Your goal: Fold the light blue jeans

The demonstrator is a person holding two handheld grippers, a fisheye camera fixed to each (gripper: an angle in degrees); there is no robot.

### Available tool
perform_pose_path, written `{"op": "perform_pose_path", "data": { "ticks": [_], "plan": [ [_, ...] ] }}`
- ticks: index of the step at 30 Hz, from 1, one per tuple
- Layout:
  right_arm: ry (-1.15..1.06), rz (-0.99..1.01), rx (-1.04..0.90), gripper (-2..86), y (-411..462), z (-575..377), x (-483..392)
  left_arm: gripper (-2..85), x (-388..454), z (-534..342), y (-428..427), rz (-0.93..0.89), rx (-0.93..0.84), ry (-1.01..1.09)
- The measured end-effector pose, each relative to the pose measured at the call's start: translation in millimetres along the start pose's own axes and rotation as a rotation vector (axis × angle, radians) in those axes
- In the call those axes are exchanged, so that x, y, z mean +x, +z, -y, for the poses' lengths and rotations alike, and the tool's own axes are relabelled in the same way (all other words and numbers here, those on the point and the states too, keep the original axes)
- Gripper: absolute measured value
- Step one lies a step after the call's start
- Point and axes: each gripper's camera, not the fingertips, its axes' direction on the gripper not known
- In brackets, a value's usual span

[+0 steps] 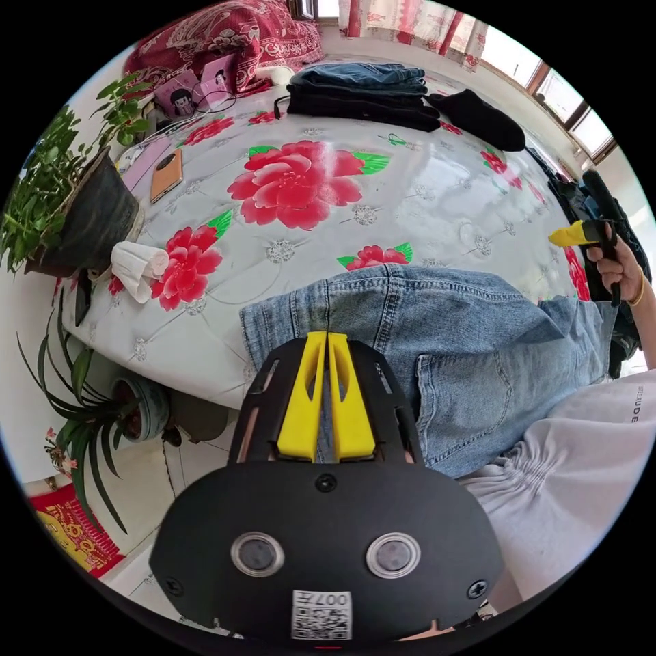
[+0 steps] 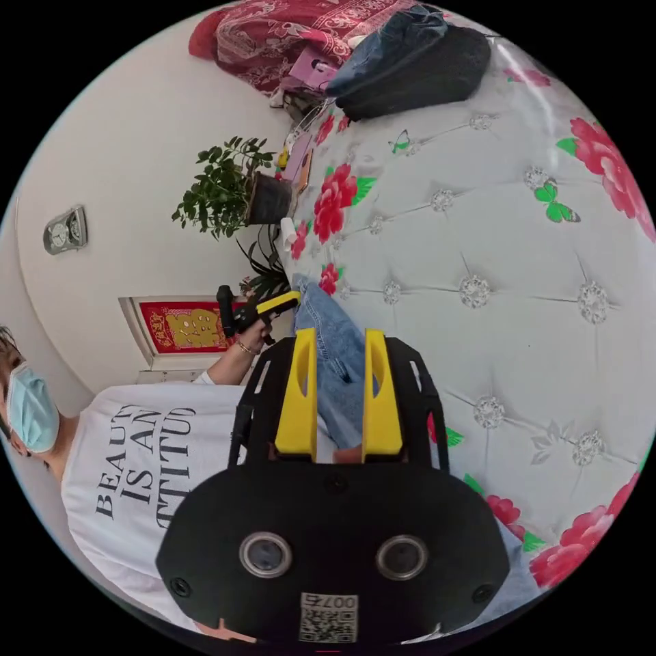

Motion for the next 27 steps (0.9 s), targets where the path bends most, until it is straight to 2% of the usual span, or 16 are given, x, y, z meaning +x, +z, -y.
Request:
{"op": "perform_pose_path", "data": {
  "ticks": [3, 8, 10, 14, 16, 21, 23, 25, 27],
  "plan": [
    [0.013, 0.021, -0.202, 5.7, 58.7, 8.7, 12.5, -1.0, -5.5, -6.9, -1.6, -0.033, 0.043, -0.065],
    [0.102, 0.075, -0.370, 3.1, 133.8, 24.5, 47.7, -1.0, -4.4, -1.5, -5.1, -0.021, 0.033, -0.053],
    [0.106, 0.035, -0.325, 1.8, 133.9, 30.2, 60.2, -1.0, -4.1, 2.1, -7.6, -0.011, 0.025, -0.034],
    [0.121, 0.051, -0.014, 0.3, 72.3, 29.2, 86.4, -1.0, -11.8, 11.7, -10.8, -0.019, 0.026, -0.057],
    [0.112, 0.060, 0.048, 0.1, 59.4, 24.6, 91.4, -1.0, -17.5, 33.5, -14.2, -0.060, 0.058, -0.067],
    [0.044, -0.129, 0.279, 0.4, 41.8, 34.6, 80.0, -0.9, -8.9, 124.7, -20.2, 0.078, 0.111, 0.052],
    [0.043, -0.227, 0.408, 0.9, 29.1, 34.4, 75.0, -0.9, -16.9, 157.1, -23.8, 0.109, 0.112, 0.017],
    [0.041, -0.274, 0.443, 1.4, 24.5, 30.4, 70.2, -0.9, -36.7, 178.3, -43.0, 0.058, 0.150, -0.079],
    [-0.070, -0.313, 0.380, 1.9, 41.8, 10.4, 52.2, -0.8, -50.3, 172.2, -64.0, 0.062, 0.208, -0.136]
  ]
}}
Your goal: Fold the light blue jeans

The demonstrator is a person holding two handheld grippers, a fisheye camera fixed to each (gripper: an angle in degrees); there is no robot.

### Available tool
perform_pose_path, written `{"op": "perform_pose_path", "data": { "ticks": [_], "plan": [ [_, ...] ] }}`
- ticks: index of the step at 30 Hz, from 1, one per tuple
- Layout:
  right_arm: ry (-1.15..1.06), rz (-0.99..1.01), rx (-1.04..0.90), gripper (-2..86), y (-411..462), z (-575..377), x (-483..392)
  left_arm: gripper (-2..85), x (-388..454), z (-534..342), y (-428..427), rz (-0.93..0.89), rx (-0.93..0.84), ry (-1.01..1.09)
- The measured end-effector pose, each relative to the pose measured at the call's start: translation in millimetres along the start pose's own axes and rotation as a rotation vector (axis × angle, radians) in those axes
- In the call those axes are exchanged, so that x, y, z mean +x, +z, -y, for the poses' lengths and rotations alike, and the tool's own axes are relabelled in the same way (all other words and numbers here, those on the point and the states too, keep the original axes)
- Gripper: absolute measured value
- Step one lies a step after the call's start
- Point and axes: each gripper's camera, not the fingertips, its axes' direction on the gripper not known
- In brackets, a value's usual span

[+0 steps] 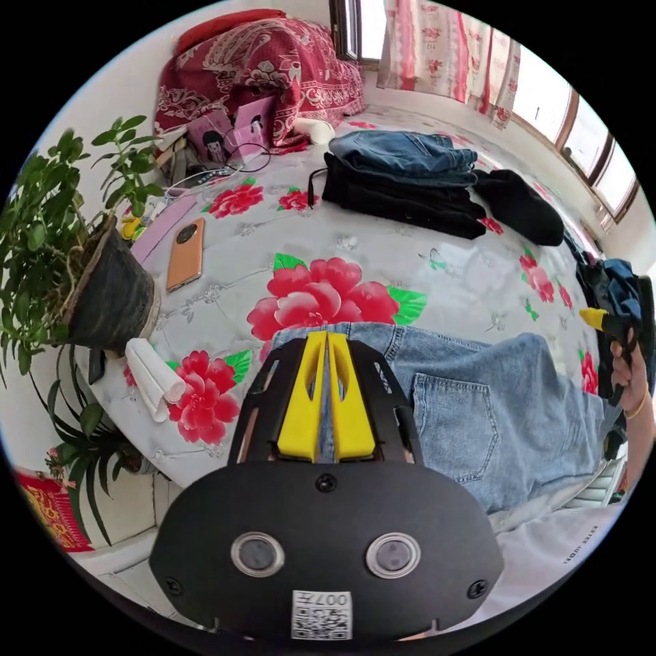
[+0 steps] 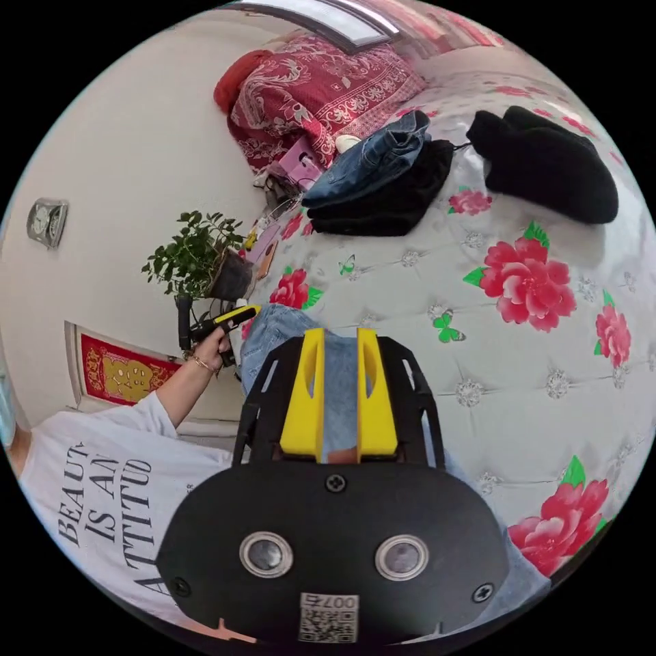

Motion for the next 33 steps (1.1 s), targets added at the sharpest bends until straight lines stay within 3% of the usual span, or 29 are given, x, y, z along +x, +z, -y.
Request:
{"op": "perform_pose_path", "data": {
  "ticks": [6, 12, 15, 19, 27, 30, 31, 33],
  "plan": [
    [-0.308, -0.202, -0.225, 3.3, 57.9, -158.9, -67.7, 3.0, -54.0, -84.3, -54.1, -0.048, 0.027, -0.199],
    [-0.372, -0.364, -0.459, 3.5, 145.3, -279.8, -84.2, 10.5, -90.6, -132.9, -73.2, -0.191, -0.011, -0.415],
    [-0.417, -0.459, -0.519, 2.1, 177.1, -300.8, -82.3, 9.9, -99.7, -114.5, -61.4, -0.211, -0.037, -0.424],
    [-0.425, -0.436, -0.563, 0.4, 181.6, -294.2, -89.1, 3.4, -121.7, -85.1, -52.3, -0.249, -0.091, -0.432],
    [-0.458, -0.376, -0.367, 0.3, 96.5, -293.0, -128.2, 2.7, -158.4, -102.8, -176.2, -0.352, 0.170, -0.308],
    [-0.441, -0.330, -0.379, 1.4, 105.8, -304.8, -126.2, 4.2, -168.1, -127.9, -151.8, -0.286, 0.057, -0.302],
    [-0.436, -0.323, -0.390, 1.8, 113.9, -308.6, -123.9, 5.5, -177.9, -138.2, -132.5, -0.266, -0.047, -0.372],
    [-0.409, -0.337, -0.517, 3.8, 158.1, -325.2, -117.3, 6.9, -196.1, -156.6, -123.1, -0.336, -0.063, -0.483]
  ]
}}
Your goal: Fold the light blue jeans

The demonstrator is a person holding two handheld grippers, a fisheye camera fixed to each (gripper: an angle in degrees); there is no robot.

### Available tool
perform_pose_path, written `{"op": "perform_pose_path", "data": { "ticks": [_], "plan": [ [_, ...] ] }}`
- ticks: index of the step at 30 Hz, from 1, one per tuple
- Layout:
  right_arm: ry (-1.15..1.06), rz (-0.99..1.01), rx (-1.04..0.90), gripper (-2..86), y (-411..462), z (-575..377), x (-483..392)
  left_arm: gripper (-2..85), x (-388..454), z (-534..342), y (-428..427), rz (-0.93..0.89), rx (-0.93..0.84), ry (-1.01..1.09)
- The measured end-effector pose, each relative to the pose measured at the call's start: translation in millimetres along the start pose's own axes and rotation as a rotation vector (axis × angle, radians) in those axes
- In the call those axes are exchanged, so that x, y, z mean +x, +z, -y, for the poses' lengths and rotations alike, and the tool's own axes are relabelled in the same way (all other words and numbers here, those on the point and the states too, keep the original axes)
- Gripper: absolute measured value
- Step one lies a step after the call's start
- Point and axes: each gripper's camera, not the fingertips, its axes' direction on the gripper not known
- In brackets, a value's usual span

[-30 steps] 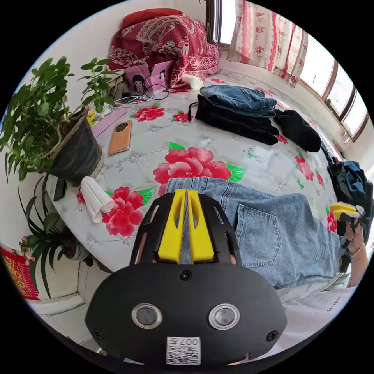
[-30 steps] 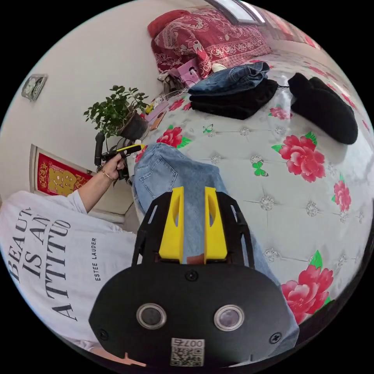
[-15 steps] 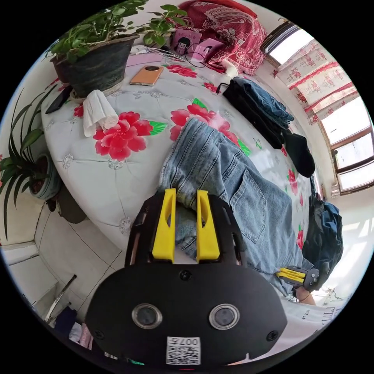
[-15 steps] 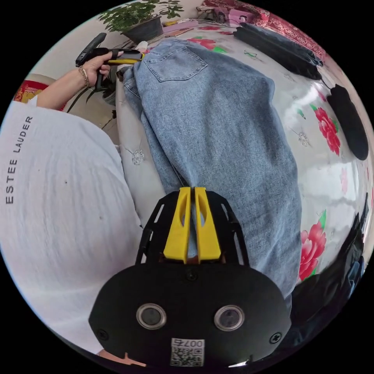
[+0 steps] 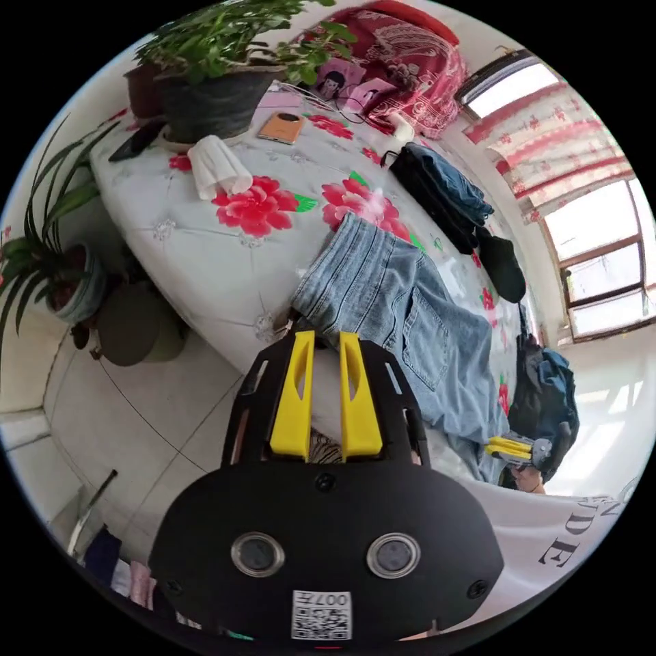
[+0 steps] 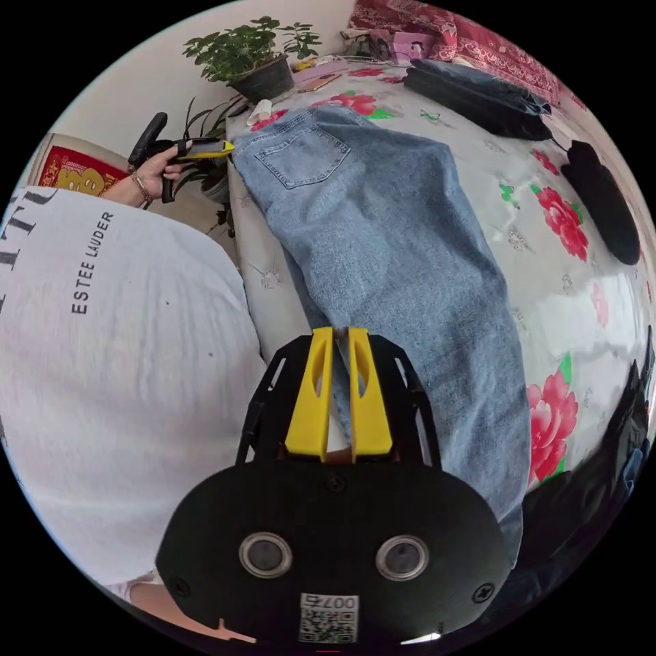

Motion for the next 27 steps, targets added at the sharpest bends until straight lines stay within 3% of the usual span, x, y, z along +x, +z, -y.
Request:
{"op": "perform_pose_path", "data": {
  "ticks": [2, 8, 15, 18, 21, 23, 27],
  "plan": [
    [-0.002, -0.056, -0.050, 5.3, 18.2, 2.1, -14.6, 8.3, -20.0, -7.3, -8.0, -0.089, 0.037, -0.086],
    [0.152, -0.119, 0.064, 10.0, 18.1, -8.9, -21.3, 11.8, -61.6, -1.1, 10.1, -0.264, 0.027, -0.301],
    [0.178, -0.128, 0.016, 10.1, 31.0, -10.3, -34.5, -0.1, -53.5, 59.0, 8.5, -0.355, 0.107, -0.199],
    [0.138, -0.078, 0.014, 9.5, 19.1, -10.9, -41.3, -0.5, -44.5, 48.3, -26.8, -0.199, 0.216, -0.054],
    [0.141, 0.025, 0.052, 9.1, 5.9, -10.1, -50.3, -0.1, -81.3, 24.3, -1.1, -0.039, 0.086, -0.116],
    [0.152, 0.083, 0.018, 8.8, -8.7, -2.7, -47.9, 0.4, -99.4, 6.7, 1.9, -0.035, 0.068, -0.167],
    [0.175, 0.088, 0.260, 8.6, -90.5, 4.8, -32.6, 2.7, -88.1, -14.9, -44.2, 0.105, 0.203, -0.096]
  ]
}}
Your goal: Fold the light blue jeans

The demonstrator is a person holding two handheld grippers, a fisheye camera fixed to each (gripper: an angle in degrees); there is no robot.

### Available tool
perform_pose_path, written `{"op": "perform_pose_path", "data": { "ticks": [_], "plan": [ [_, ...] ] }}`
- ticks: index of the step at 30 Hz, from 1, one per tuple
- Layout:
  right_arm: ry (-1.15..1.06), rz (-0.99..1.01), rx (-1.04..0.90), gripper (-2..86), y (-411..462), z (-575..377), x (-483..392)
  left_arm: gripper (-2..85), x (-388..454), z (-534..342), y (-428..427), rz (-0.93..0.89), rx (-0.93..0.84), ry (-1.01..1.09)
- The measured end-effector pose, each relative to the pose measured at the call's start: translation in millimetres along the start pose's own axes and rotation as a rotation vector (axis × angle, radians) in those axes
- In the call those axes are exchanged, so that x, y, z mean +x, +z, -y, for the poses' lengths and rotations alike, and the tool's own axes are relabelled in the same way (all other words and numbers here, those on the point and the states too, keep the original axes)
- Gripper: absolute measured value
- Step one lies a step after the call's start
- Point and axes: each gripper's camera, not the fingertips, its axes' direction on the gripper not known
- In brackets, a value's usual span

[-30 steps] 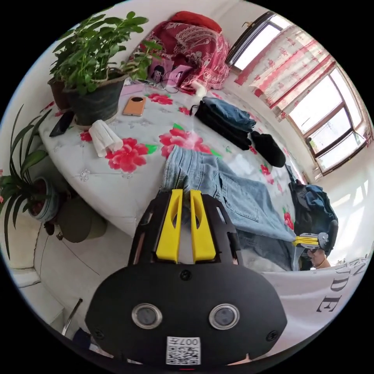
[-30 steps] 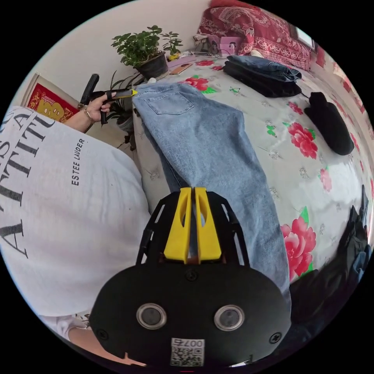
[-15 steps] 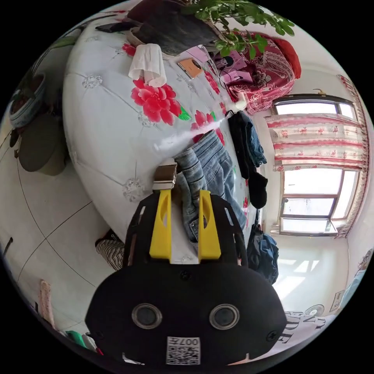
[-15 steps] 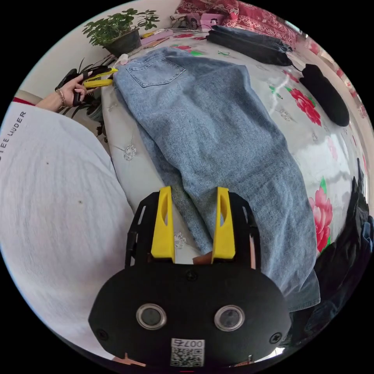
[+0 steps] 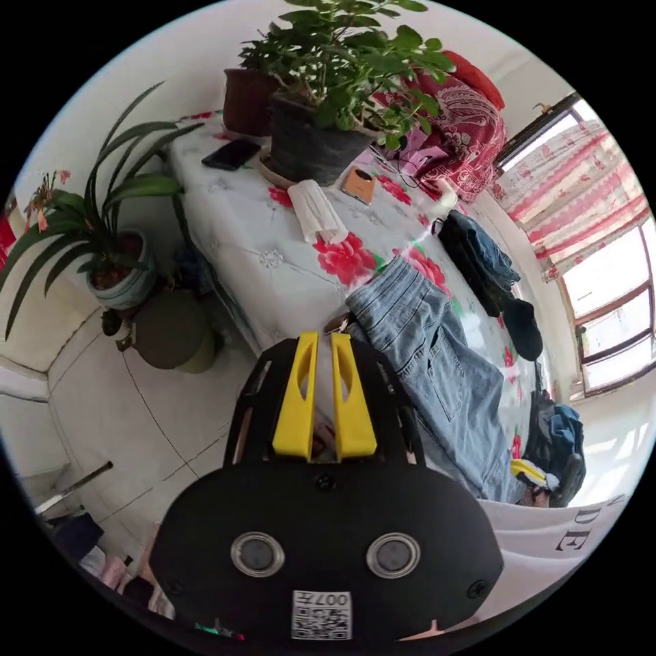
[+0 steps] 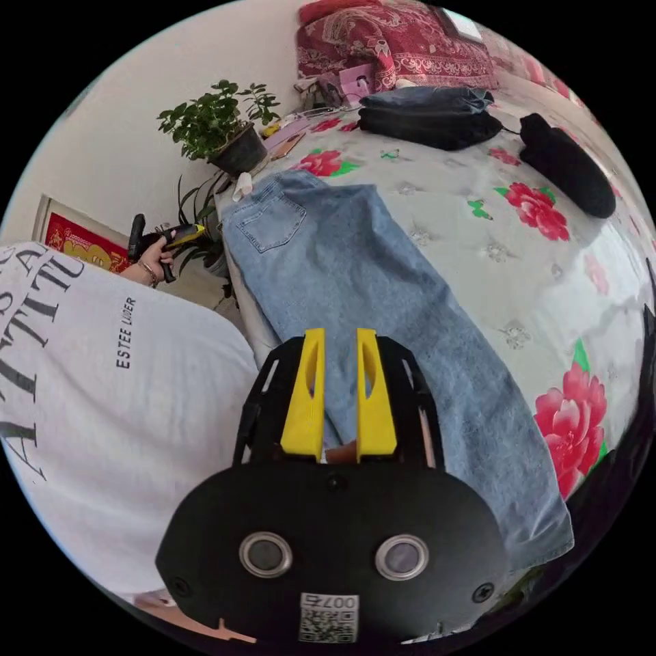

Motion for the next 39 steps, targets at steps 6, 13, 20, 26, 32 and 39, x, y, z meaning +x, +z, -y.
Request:
{"op": "perform_pose_path", "data": {
  "ticks": [6, 13, 20, 26, 32, 39],
  "plan": [
    [-0.017, -0.101, 0.080, 9.0, -20.9, 94.8, 19.1, 4.8, 113.4, 4.1, 14.6, -0.077, 0.000, 0.389],
    [-0.008, -0.026, -0.062, 3.9, 10.1, 165.6, 17.2, 5.8, 241.7, -20.8, 111.0, -0.257, -0.182, 0.660],
    [-0.278, -0.166, 0.039, 0.0, -63.3, 138.2, -88.7, 8.8, 300.8, -47.3, 129.5, -0.403, -0.250, 0.880],
    [-0.319, -0.177, 0.014, 0.1, -91.9, 139.8, -123.6, 11.3, 371.7, -89.7, 173.7, -0.488, -0.436, 1.084],
    [-0.171, -0.054, 0.051, 2.6, -150.1, 173.5, -89.6, 4.8, 399.0, -107.4, 234.6, -0.430, -0.497, 1.084],
    [0.147, 0.258, 0.083, 5.0, -205.3, 255.9, 7.2, 6.7, 381.1, -87.3, 242.4, -0.423, -0.385, 0.927]
  ]
}}
